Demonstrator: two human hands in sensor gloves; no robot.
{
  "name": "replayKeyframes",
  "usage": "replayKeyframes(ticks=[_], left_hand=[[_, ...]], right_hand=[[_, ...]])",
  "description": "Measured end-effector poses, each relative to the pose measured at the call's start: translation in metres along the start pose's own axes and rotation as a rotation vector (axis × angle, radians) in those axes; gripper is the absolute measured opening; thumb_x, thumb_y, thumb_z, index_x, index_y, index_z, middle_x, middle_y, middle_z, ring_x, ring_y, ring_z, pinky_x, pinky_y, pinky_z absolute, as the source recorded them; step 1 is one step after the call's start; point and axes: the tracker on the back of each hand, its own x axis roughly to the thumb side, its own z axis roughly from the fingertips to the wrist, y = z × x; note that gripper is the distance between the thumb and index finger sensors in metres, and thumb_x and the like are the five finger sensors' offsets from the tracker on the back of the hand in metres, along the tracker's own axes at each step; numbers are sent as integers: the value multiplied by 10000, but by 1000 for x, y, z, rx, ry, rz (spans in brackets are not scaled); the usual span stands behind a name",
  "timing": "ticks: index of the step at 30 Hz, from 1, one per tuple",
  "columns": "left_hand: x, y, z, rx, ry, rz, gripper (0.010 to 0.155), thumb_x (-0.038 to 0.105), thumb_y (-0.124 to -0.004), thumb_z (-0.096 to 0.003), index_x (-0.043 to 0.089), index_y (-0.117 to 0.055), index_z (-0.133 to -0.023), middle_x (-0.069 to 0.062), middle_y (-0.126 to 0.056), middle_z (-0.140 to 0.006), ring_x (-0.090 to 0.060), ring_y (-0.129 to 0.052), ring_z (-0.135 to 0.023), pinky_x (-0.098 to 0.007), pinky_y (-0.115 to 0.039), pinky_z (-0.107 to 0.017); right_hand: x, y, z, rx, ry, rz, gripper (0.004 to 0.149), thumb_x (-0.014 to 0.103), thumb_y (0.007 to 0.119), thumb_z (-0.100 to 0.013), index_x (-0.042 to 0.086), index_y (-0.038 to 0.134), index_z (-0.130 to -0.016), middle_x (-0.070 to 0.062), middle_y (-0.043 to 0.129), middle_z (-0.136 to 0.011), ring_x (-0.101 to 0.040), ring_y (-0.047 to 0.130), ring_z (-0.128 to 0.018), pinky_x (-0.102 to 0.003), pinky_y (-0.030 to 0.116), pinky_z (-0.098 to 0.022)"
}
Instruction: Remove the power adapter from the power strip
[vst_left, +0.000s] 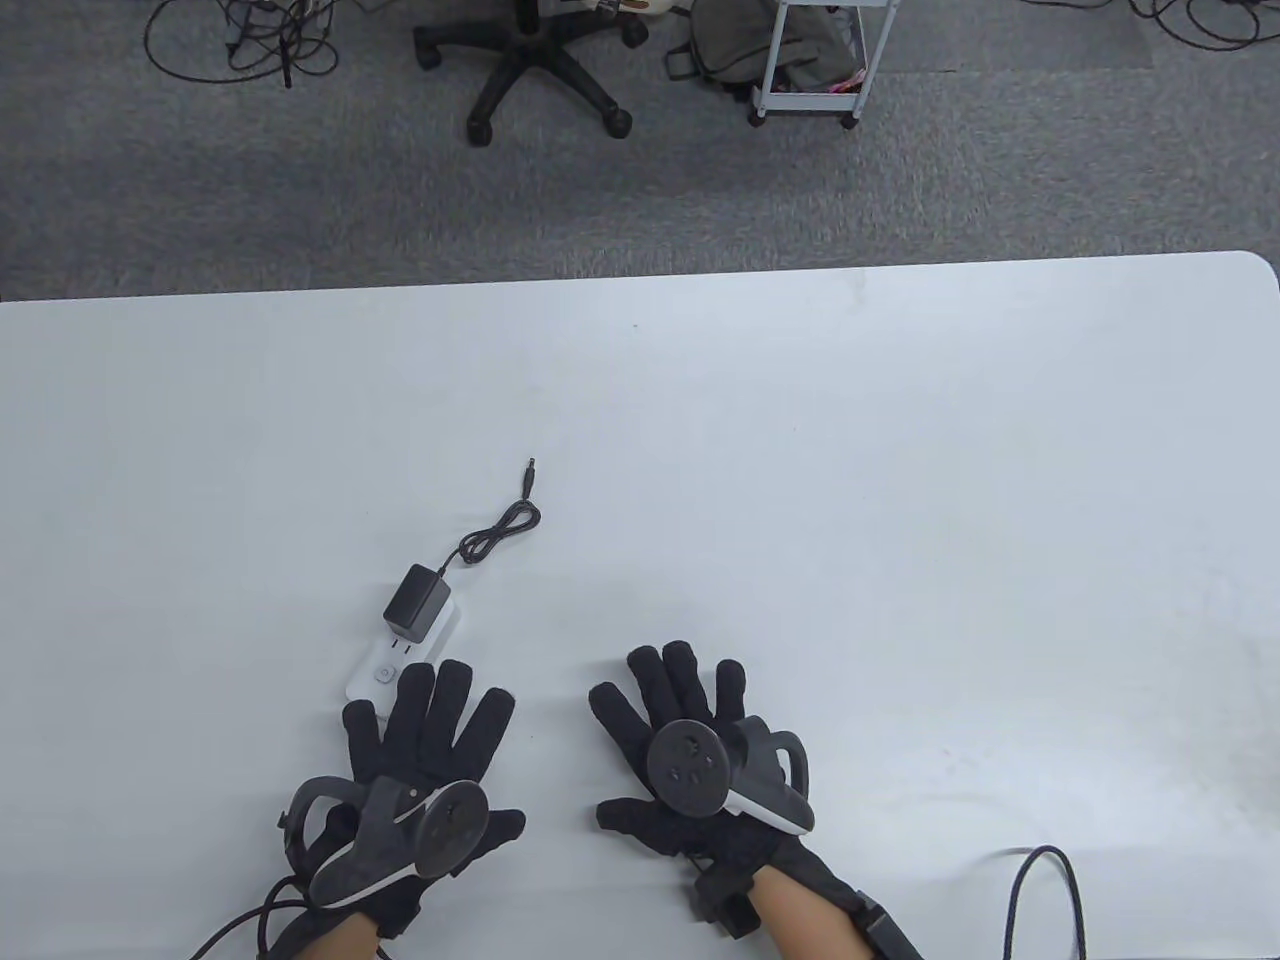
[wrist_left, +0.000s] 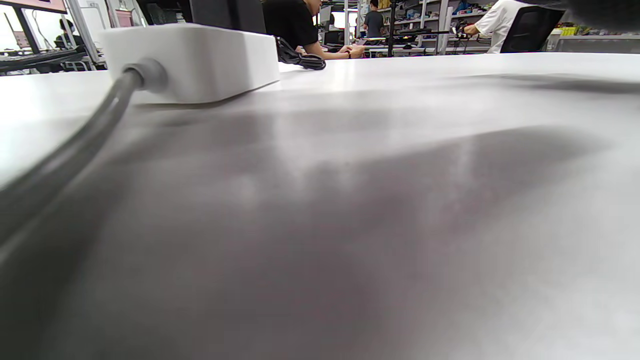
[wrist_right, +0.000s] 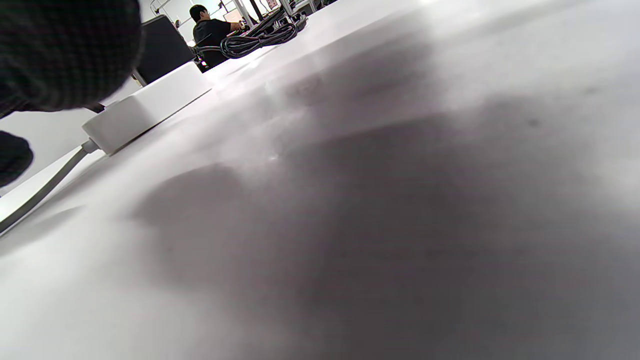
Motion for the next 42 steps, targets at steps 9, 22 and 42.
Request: replayKeyframes(ticks=[9,22,42], left_hand=[[-19,8,4,44,180,-31,1017,820,-626,-350,354,-196,-1145,-83,-95,-1249,-458,-150,-1177,-770,-298,-731],[-75,6,-4,83,604,130,996,786,-655,-385,277,-292,-1161,-158,-305,-1256,-499,-508,-1071,-613,-526,-687],[-81,-4,-30,-6,604,180,837,707,-753,-373,190,-627,-1020,-86,-772,-935,-218,-856,-648,-524,-618,-637]], right_hand=[[0,1,0,9,-5,-4,924,692,736,-312,521,88,-948,67,-75,-1100,-192,-118,-1024,-526,-106,-669],[1,-4,1,-10,-28,-44,923,689,738,-313,522,87,-946,67,-79,-1098,-192,-122,-1021,-528,-102,-674],[-4,-14,5,-52,-29,-109,916,682,740,-318,522,93,-946,66,-73,-1100,-191,-121,-1020,-527,-100,-675]])
